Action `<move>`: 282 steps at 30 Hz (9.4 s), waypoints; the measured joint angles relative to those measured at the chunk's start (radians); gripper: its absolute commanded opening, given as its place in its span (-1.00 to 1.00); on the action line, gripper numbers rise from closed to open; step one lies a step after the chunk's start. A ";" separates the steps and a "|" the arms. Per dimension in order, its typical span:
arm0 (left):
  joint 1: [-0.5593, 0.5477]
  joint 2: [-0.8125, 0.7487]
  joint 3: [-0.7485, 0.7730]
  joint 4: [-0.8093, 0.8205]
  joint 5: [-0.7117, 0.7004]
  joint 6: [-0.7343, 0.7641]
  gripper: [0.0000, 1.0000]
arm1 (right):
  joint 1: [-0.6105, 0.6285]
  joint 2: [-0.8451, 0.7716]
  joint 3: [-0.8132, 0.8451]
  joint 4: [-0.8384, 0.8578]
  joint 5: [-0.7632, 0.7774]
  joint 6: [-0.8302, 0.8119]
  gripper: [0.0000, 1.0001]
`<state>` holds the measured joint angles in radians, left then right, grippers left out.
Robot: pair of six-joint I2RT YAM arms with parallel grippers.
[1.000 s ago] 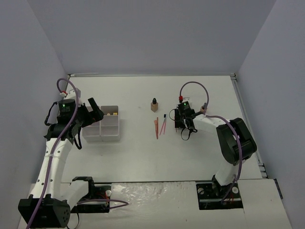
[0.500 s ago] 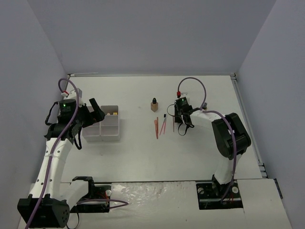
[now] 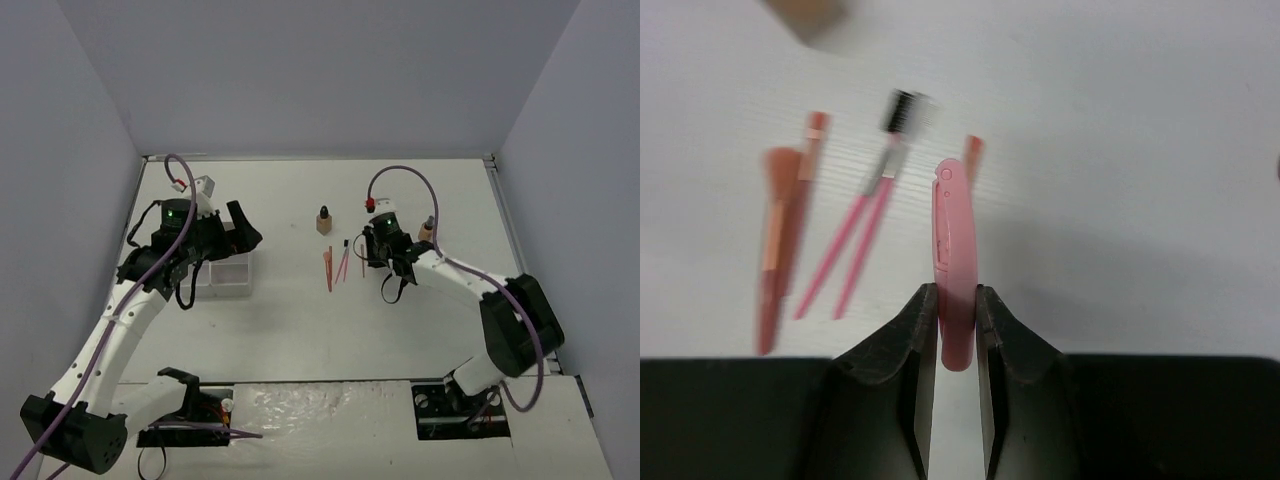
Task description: Organize the makeup
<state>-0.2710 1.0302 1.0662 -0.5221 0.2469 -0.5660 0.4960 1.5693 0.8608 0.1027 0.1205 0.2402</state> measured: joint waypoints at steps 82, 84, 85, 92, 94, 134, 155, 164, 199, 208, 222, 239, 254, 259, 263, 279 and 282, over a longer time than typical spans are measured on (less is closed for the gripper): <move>0.361 0.099 -0.321 0.472 -0.334 -0.146 -0.71 | 0.095 -0.403 -0.152 -0.003 -0.066 0.043 0.89; 0.361 0.110 -0.323 0.483 -0.335 -0.152 -0.52 | 0.091 -0.387 -0.152 -0.004 -0.058 0.049 0.88; 0.361 0.113 -0.323 0.486 -0.335 -0.153 -0.35 | 0.088 -0.374 -0.152 -0.005 -0.053 0.053 0.88; 0.361 0.100 -0.326 0.481 -0.342 -0.166 0.52 | 0.082 -0.302 -0.152 -0.016 -0.024 0.079 0.76; 0.361 0.079 -0.326 0.457 -0.342 -0.168 0.73 | 0.077 -0.281 -0.152 -0.017 -0.014 0.088 0.68; -0.082 0.087 -0.036 0.034 -0.157 -0.046 0.94 | 0.029 0.194 0.048 0.066 0.094 0.183 -1.00; -0.315 0.292 0.122 0.208 0.009 -0.274 0.76 | 0.239 -0.368 -0.134 0.300 -0.300 -0.001 -1.00; -0.375 0.325 0.133 0.258 0.008 -0.315 -0.27 | 0.245 -0.368 -0.126 0.349 -0.353 0.034 -1.00; -0.163 0.113 -0.051 0.278 -0.563 0.177 -1.00 | 0.245 -0.404 -0.147 0.198 -0.092 0.065 0.79; -0.152 0.127 -0.309 0.600 -0.624 0.340 -1.00 | 0.245 -0.402 -0.168 0.166 -0.032 0.065 0.79; -0.146 0.150 -0.371 0.768 -0.648 0.329 0.08 | 0.227 -0.317 -0.178 0.151 0.025 0.092 0.53; -0.146 0.018 -0.184 0.366 -0.608 0.220 0.88 | 0.205 0.031 -0.085 0.114 0.061 0.171 0.03; -0.146 -0.037 -0.111 0.150 -0.447 0.081 0.88 | 0.134 0.154 -0.045 0.167 0.162 0.206 -0.82; -0.146 0.015 -0.082 0.144 -0.337 0.038 0.88 | 0.073 0.114 -0.095 0.180 0.168 0.204 -1.00; -0.151 0.055 -0.052 0.153 -0.248 -0.007 0.88 | 0.060 0.071 -0.131 0.160 0.161 0.174 -1.00; -0.351 0.203 0.057 0.261 -0.108 -0.172 0.89 | 0.211 -0.454 -0.220 0.231 -0.097 0.046 -1.00; -0.371 0.223 0.077 0.281 -0.114 -0.183 0.88 | 0.239 -0.459 -0.212 0.256 -0.156 0.047 -1.00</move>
<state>-0.6420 1.2532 1.1433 -0.2415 0.1334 -0.7485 0.7346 1.1099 0.6491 0.3591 -0.0352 0.2873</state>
